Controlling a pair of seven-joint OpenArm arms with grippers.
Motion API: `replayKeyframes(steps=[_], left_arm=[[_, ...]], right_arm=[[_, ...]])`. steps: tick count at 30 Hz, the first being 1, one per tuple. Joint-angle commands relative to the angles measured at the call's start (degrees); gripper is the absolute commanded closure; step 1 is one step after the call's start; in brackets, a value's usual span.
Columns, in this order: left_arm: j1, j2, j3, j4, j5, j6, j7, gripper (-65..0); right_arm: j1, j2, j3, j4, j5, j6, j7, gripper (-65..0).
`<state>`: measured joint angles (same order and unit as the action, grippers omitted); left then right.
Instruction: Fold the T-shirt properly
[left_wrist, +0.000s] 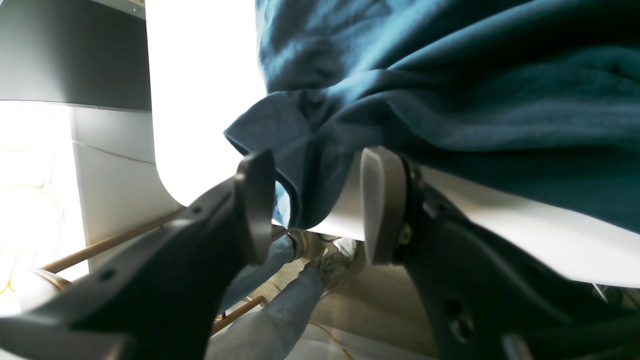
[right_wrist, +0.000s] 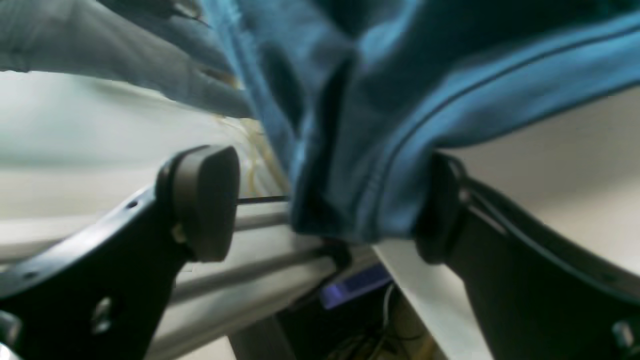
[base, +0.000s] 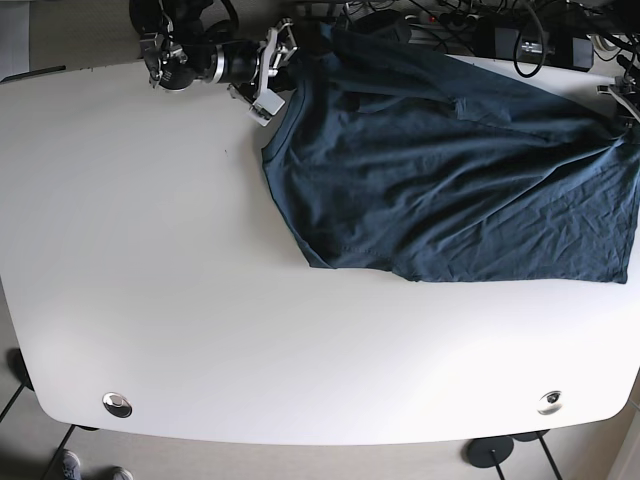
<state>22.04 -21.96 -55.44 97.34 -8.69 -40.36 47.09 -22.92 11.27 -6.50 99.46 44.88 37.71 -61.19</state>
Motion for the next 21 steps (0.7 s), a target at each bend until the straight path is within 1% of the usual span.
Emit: replayKeyframes(steps=[1,2,3,5,6,7,8,11,12,14,15,17,18,20,21], left_arm=[[0.0,-1.3,-0.4,0.7,-0.3,0.4,-0.8,-25.4],[0.0,-1.3,-0.4,0.7,-0.3,0.4,-0.8,-25.4],[0.0,-1.3,-0.4,0.7,-0.3,0.4,-0.8,-25.4],[0.0,-1.3,-0.4,0.7,-0.3,0.4,-0.8,-25.4],[0.0,-1.3,-0.4,0.7,-0.3,0.4,-0.8,-25.4],[0.0,-1.3,-0.4,0.7,-0.3,0.4,-0.8,-25.4],[0.0,-1.3,-0.4,0.7,-0.3,0.4,-0.8,-25.4],[0.0,-1.3,-0.4,0.7,-0.3,0.4,-0.8,-25.4],[0.0,-1.3,-0.4,0.7,-0.3,0.4,-0.8,-25.4],[0.0,-1.3,-0.4,1.0,-0.3,0.4,-0.8,-25.4],[0.0,-1.3,-0.4,1.1,-0.3,0.4,-0.8,-25.4],[0.0,-1.3,-0.4,1.1,-0.3,0.4,-0.8,-25.4],[0.0,-1.3,-0.3,1.1,-0.3,0.4,-0.8,-25.4],[0.0,-1.3,-0.3,1.0,-0.3,0.4,-0.8,-25.4],[-0.1,-1.3,0.4,1.0,-0.3,0.4,-0.8,-25.4]], right_arm=[[0.8,0.7,0.3,0.2,-2.0,-2.15,-1.4,-49.0],[1.1,0.7,0.3,0.0,-2.1,-2.68,-1.4,-43.8],[1.4,0.6,0.3,-0.1,-2.1,-2.77,-1.4,-36.5],[1.7,0.6,0.2,-0.2,-2.1,-2.86,-1.3,-15.4],[2.0,0.6,0.2,-0.2,-2.1,-2.86,-1.3,-6.0],[2.1,0.6,0.2,-0.2,-2.1,-2.86,-1.3,-1.1],[2.1,0.6,0.3,0.0,-2.1,-2.86,-0.9,-3.0],[1.8,1.1,0.6,0.3,-2.1,-2.86,0.4,-1.4],[1.8,1.7,0.7,0.3,-2.1,-2.86,0.4,-1.4],[1.8,4.6,1.3,1.4,-1.9,-2.86,0.5,-1.4],[1.8,5.8,3.8,1.9,-1.8,-2.86,0.4,-1.4],[2.0,7.8,6.6,2.0,-1.9,-2.86,0.3,-1.4],[2.2,9.4,7.5,1.7,-1.9,-2.86,0.3,-1.4],[3.4,11.7,8.8,1.7,-2.0,-2.86,0.3,-1.4],[4.1,13.5,9.1,0.9,-2.0,-2.86,0.3,-1.4]])
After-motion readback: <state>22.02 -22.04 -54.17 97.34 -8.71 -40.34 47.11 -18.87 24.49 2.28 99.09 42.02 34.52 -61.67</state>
